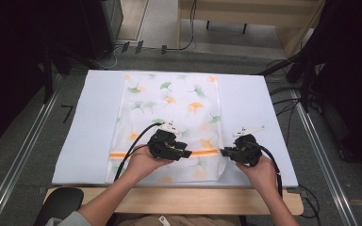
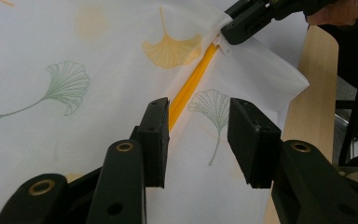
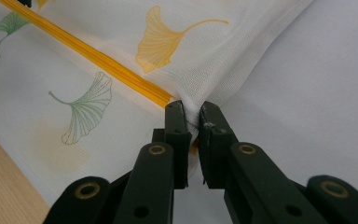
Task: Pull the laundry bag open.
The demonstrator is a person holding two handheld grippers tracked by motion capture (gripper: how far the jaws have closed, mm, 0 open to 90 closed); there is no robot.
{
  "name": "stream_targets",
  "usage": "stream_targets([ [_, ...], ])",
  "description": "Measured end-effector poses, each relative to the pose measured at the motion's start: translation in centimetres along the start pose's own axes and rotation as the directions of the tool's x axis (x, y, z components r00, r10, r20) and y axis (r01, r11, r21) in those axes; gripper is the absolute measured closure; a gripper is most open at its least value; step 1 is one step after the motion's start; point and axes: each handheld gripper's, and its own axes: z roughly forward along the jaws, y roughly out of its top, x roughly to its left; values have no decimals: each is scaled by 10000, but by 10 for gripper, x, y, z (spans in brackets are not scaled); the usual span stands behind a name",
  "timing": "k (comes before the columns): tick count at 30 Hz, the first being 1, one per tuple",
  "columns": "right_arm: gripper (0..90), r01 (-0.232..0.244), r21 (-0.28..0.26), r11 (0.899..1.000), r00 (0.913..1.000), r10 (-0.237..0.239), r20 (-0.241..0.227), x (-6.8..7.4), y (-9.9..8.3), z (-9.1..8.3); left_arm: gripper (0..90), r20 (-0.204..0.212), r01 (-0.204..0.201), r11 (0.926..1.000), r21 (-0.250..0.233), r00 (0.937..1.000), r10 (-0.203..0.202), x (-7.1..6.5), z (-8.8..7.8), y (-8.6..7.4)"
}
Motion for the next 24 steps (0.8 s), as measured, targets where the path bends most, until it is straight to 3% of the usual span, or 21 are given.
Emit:
stream_targets([
  [7, 847, 59, -152, 9999, 10000, -60, -54, 2, 3, -3, 648, 124, 61, 9997, -231, 9999, -58, -7, 5, 1],
  [18, 847, 66, -166, 9998, 9999, -68, -117, 4, 4, -6, 688, 204, -233, 9996, -177, 9995, 236, -16, 22, 7],
  [24, 847, 125, -259, 9996, 9997, -130, -205, 5, 4, -7, 662, 305, -398, 9990, 186, 9988, 392, -24, 37, 11],
])
